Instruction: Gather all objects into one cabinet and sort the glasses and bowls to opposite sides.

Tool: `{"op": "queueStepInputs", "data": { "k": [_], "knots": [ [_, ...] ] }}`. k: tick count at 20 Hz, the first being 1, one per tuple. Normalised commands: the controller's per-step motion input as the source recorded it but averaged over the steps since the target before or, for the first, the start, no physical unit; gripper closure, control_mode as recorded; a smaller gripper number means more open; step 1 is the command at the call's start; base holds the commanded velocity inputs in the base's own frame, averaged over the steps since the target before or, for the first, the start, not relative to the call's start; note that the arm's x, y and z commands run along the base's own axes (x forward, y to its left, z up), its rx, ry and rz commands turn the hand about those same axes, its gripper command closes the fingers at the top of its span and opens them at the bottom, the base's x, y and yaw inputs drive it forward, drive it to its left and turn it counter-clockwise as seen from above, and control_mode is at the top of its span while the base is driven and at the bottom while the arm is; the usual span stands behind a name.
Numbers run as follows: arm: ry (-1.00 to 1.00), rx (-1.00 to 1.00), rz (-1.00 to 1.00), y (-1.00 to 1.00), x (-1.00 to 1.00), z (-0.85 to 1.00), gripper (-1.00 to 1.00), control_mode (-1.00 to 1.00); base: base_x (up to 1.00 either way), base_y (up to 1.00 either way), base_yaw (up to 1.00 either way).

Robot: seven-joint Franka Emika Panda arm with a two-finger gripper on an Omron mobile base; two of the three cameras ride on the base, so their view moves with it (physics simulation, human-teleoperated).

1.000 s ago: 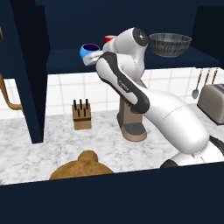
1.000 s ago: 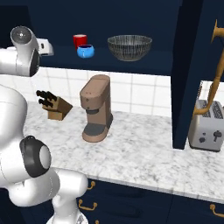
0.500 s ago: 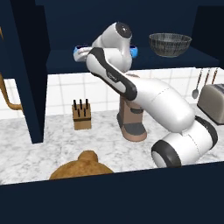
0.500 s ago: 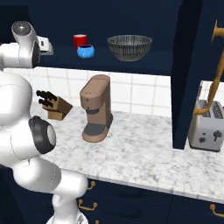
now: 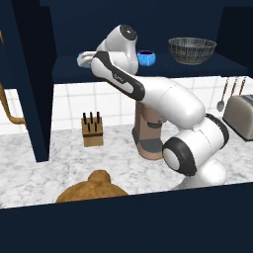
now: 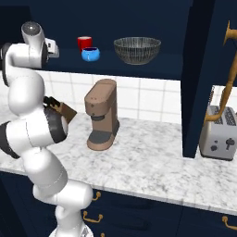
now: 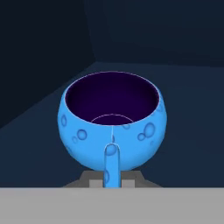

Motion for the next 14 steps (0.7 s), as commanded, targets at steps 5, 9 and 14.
{"op": "queueStepInputs", "data": {
  "k": [5,9,14],
  "knots": [
    [0.00,0.01,-0.02,0.13,0.49,-0.08,1.00,-1.00,0.00,0.00,0.00],
    [0.00,0.00,-0.02,0.17,0.40,0.00,1.00,-1.00,0.00,0.00,0.00],
    [0.05,0.00,-0.01,0.10,0.19,-0.05,1.00,-1.00,0.00,0.00,0.00]
  ]
}}
